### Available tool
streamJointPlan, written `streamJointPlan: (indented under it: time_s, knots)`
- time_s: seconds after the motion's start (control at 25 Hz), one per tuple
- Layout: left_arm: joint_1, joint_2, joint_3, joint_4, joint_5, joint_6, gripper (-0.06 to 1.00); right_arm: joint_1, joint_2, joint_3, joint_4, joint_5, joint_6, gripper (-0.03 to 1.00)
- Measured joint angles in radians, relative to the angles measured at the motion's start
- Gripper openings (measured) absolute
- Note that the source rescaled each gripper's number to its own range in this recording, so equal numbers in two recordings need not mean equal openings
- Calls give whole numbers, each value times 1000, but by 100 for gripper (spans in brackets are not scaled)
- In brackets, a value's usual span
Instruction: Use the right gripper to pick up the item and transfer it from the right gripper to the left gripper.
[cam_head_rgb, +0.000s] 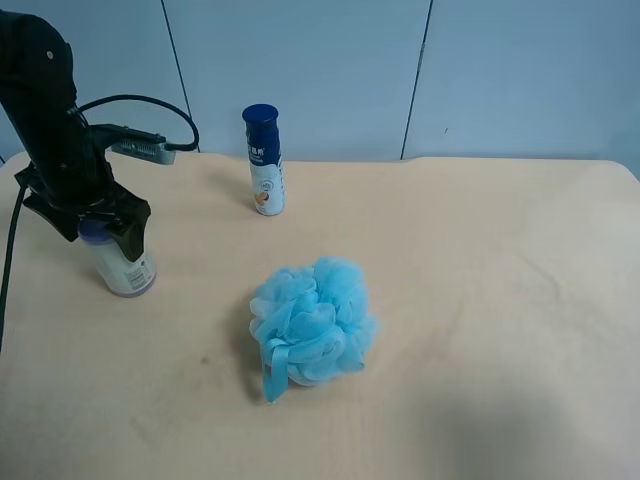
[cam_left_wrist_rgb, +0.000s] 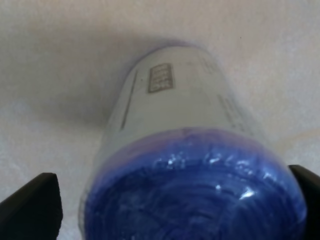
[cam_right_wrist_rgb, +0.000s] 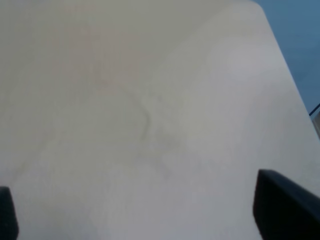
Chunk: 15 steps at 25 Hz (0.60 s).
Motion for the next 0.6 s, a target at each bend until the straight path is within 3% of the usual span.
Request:
streamJointPlan:
  time_s: [0.32,0.6]
  knots:
    - [0,-90,0,-27,20,-3,66,0,0,0,0,0,0,78]
    - [0,-288,0,-28,70,-3,66,0,0,0,0,0,0,78]
